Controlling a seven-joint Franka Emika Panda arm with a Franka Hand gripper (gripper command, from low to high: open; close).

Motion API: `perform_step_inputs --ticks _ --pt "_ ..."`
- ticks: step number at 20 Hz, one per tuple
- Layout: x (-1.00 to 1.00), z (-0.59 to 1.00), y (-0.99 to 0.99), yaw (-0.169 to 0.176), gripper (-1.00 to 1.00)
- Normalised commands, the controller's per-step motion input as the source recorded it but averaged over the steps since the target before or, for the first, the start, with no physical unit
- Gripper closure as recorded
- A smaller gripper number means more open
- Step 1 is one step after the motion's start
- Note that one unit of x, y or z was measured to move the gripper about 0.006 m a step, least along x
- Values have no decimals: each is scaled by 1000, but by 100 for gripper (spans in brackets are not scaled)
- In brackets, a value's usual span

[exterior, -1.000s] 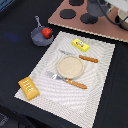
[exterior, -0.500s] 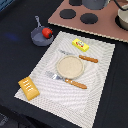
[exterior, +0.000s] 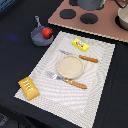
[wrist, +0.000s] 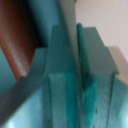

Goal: Interact with the objects in diverse but meaningful ways.

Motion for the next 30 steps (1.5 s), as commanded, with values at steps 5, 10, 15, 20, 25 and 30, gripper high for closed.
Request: perform_step_inputs --ticks 5,10,15,20,25,30 --pt "-938 -183 -200 4 100" --pt "-922 -34 -167 0 100" --pt "-929 -22 -127 0 100" --pt "-929 -88 -6 -1 100" --pt "-970 -73 -71 -19 100" --pt "-997 -108 -102 -30 100"
